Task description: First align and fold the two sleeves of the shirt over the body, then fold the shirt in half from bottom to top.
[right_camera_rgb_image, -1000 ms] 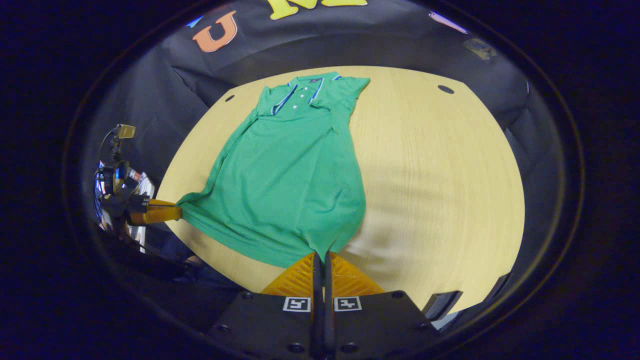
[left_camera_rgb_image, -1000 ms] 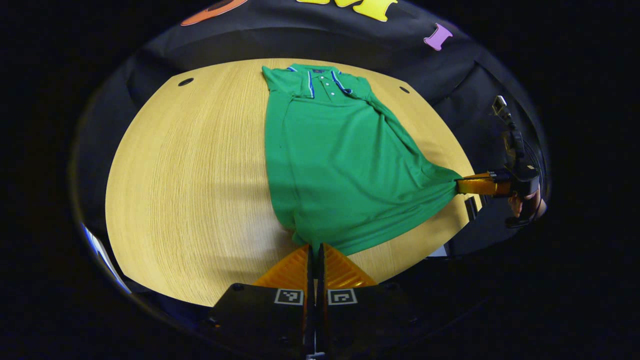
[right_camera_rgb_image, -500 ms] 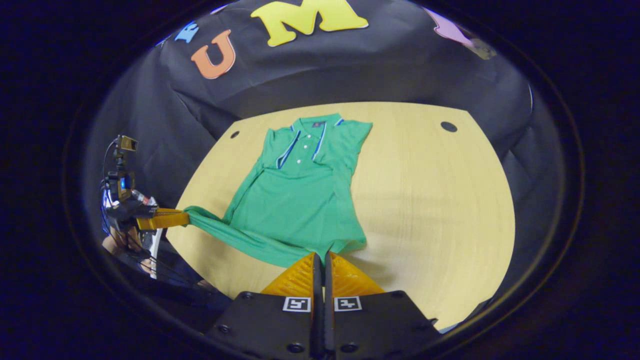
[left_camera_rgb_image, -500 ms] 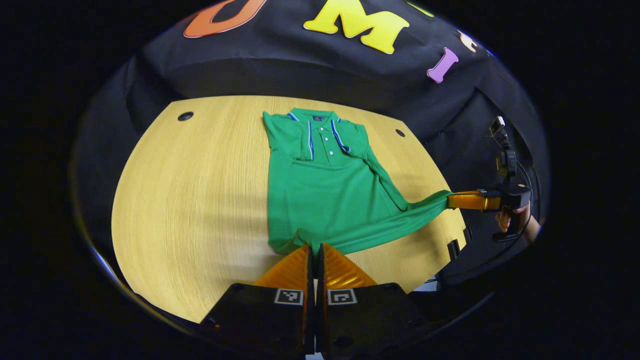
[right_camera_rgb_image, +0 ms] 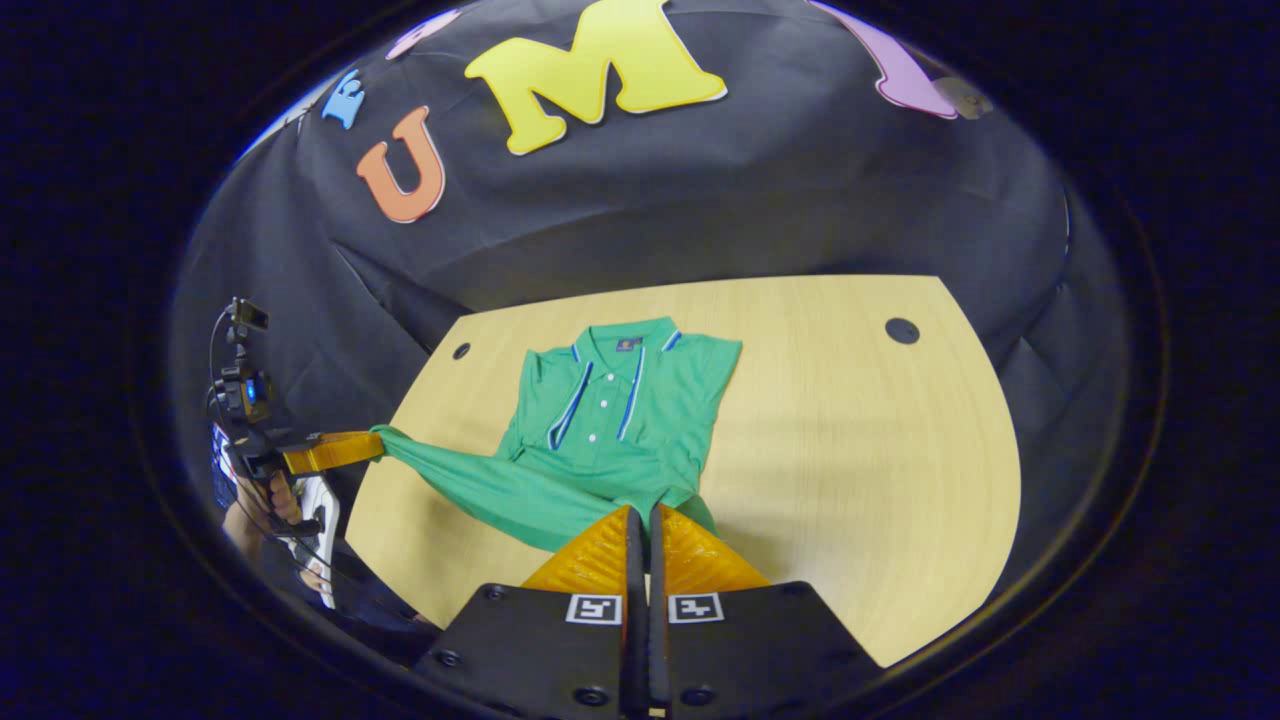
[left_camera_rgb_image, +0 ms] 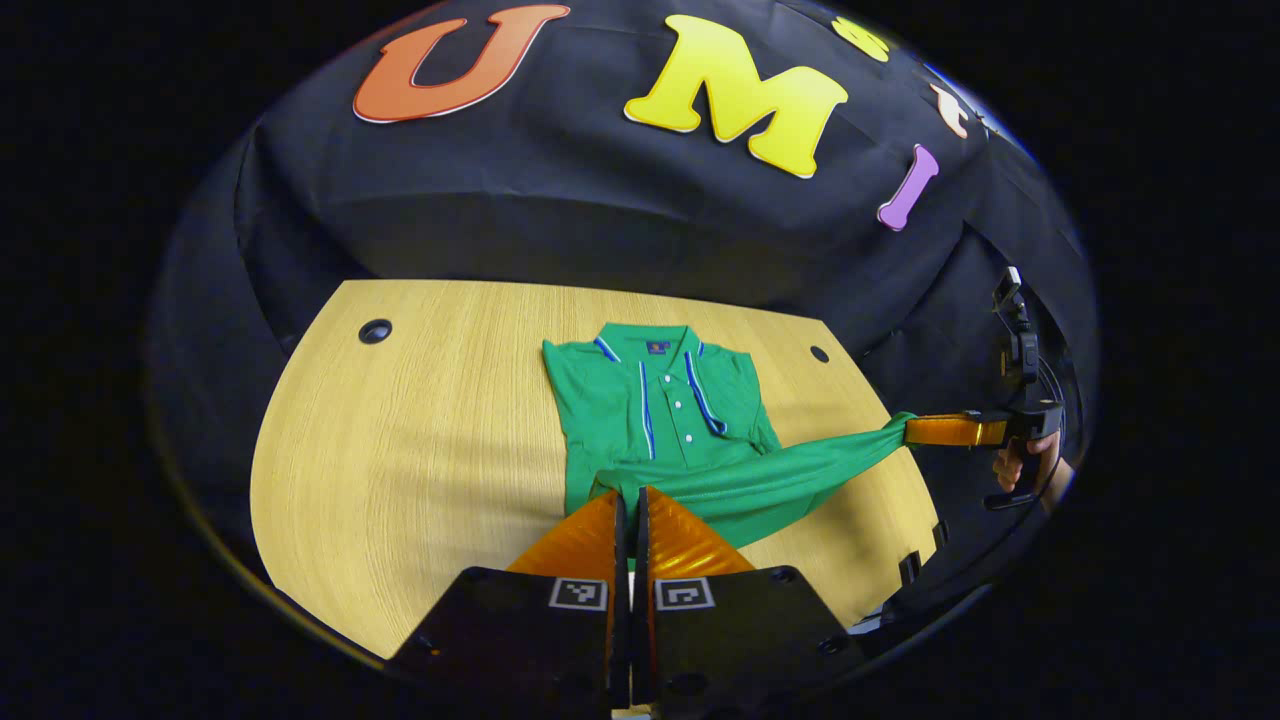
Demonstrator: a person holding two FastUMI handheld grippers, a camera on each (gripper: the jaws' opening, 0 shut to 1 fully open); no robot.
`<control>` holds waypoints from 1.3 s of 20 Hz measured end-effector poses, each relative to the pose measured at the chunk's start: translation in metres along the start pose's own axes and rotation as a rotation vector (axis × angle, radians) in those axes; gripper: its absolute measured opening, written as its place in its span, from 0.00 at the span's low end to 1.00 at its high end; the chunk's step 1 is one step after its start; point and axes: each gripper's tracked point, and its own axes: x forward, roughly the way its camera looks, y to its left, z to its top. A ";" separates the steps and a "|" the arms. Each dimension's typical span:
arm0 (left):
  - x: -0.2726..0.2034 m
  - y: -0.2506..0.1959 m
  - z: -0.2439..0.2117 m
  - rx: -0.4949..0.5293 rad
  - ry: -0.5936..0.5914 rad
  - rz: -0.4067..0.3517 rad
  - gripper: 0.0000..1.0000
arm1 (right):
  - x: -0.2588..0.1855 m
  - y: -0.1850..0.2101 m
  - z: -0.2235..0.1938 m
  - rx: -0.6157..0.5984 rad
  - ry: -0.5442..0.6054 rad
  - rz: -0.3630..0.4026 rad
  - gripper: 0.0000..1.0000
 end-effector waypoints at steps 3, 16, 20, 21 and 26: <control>0.016 0.009 0.035 -0.005 -0.035 0.005 0.04 | 0.012 -0.002 0.039 -0.009 -0.044 -0.001 0.02; 0.163 0.084 0.104 -0.022 -0.098 0.068 0.04 | 0.159 -0.036 0.142 -0.106 -0.203 -0.065 0.02; 0.217 0.103 0.097 -0.009 -0.090 0.086 0.04 | 0.222 -0.059 0.140 -0.137 -0.198 -0.096 0.02; 0.228 0.107 0.093 0.001 -0.084 0.088 0.04 | 0.235 -0.063 0.136 -0.139 -0.187 -0.103 0.02; 0.263 0.122 0.079 0.044 -0.052 0.140 0.07 | 0.268 -0.081 0.122 -0.134 -0.137 -0.167 0.03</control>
